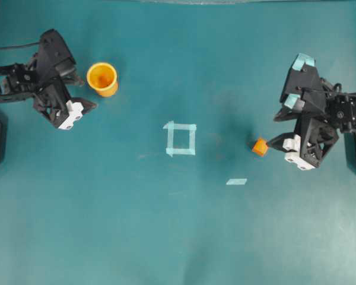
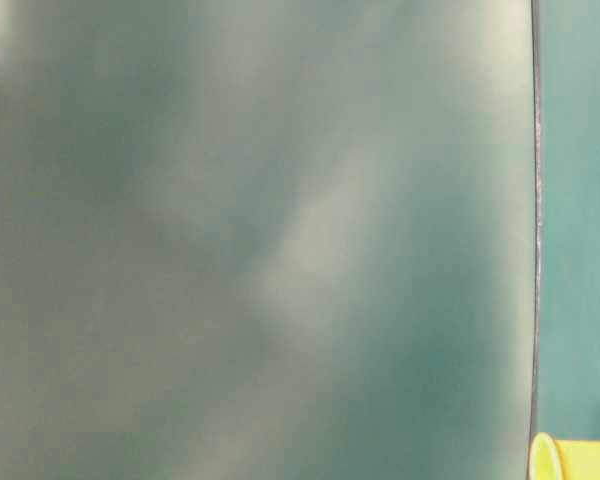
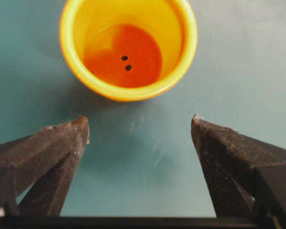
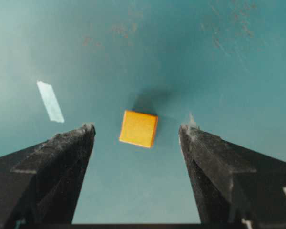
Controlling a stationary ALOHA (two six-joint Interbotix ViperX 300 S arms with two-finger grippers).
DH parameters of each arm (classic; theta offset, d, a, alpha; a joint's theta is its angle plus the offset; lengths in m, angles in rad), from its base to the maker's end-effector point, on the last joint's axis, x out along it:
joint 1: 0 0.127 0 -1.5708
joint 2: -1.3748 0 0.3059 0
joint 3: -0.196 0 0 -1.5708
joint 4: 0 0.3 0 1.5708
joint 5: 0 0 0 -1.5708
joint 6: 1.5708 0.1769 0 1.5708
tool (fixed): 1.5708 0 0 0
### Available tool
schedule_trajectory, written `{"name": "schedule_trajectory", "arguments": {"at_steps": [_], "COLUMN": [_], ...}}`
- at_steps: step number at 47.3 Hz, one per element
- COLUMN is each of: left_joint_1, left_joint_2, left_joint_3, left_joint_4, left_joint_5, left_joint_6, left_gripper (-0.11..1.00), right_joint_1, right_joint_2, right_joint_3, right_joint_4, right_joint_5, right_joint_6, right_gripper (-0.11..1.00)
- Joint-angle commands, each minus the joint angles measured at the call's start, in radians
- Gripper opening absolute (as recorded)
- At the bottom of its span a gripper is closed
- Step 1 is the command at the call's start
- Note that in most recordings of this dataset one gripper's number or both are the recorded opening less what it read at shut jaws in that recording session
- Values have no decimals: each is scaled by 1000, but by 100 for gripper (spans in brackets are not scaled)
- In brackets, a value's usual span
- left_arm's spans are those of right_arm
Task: Hold the block with right arm and the cup with left arm, then put the block into the cup.
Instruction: 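Close the left gripper around the orange cup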
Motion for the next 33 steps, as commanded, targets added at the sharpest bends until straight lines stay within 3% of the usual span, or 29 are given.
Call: {"name": "schedule_trajectory", "arguments": {"at_steps": [1,9,33], "left_joint_1": [3,3,6], "left_joint_2": [28,77,216], "left_joint_3": [-23,-60,-201], "left_joint_4": [3,3,2], "left_joint_5": [-52,-114,-127], "left_joint_6": [0,8,20], "left_gripper": [89,89,89], "right_joint_1": [0,0,0], "right_joint_2": [-5,-5,-2], "right_joint_3": [-25,-26,-26], "right_joint_4": [-3,-3,-3], "right_joint_5": [-9,-12,-21], "right_joint_6": [2,2,2], "right_gripper": [68,68,68]}}
